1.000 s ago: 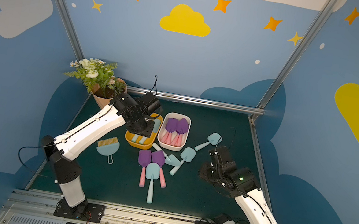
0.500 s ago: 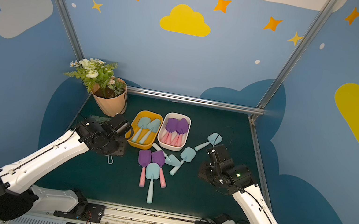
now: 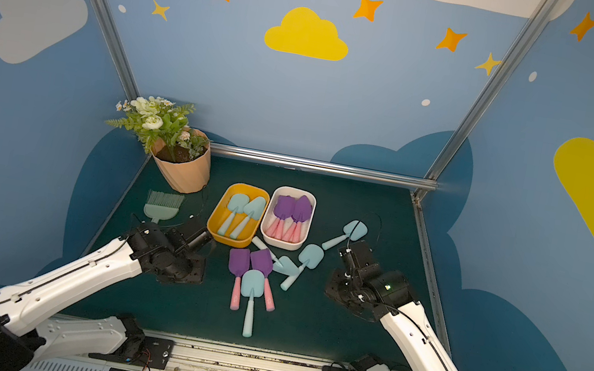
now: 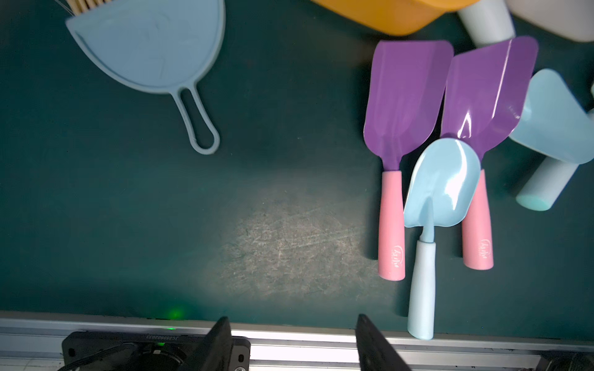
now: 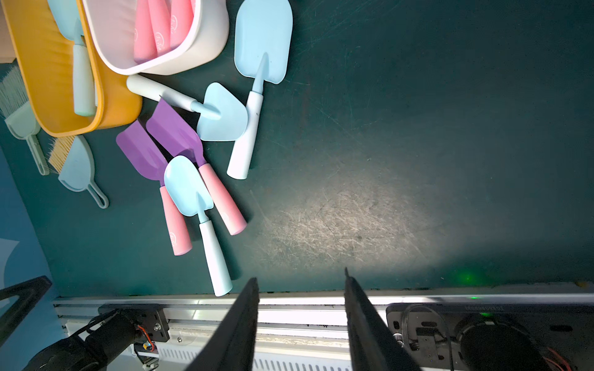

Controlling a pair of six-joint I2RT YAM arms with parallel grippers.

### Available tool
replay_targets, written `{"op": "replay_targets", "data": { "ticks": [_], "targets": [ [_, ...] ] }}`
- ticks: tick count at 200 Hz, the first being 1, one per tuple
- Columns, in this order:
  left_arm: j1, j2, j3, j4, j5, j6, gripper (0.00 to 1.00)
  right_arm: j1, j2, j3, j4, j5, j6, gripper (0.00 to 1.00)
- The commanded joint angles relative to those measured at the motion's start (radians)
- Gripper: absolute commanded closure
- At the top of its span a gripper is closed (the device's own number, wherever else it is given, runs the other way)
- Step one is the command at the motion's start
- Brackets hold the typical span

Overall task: Sort the small shovels by color and place them into the storage box
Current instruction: Pick up the shovel from the center of the board.

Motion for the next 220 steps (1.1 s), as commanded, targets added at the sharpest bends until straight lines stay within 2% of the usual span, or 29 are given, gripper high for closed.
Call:
{"op": "replay_targets", "data": {
  "ticks": [1, 51, 88, 163, 220],
  "targets": [
    [-0.043, 0.043, -0.006, 0.062, 0.026, -0.066, 0.43, -0.001, -0.009, -0.014, 0.005, -0.005, 0.004, 0.55],
    [-0.149, 0.211, 0.003, 0.179, 0.077, -0.11, 0.39, -0.003, -0.005, -0.019, 0.012, -0.007, -0.004, 0.55],
    [-0.189, 0.333, 0.023, 0.246, 0.11, -0.114, 0.4, -0.003, -0.014, -0.03, 0.012, -0.004, -0.012, 0.55],
    [-0.197, 0.489, 0.037, 0.314, 0.154, -0.083, 0.42, -0.004, -0.019, -0.042, 0.015, -0.005, -0.015, 0.55],
    [-0.192, 0.535, 0.056, 0.284, 0.137, -0.055, 0.5, -0.004, -0.015, -0.039, 0.016, -0.007, -0.019, 0.55]
  ]
}}
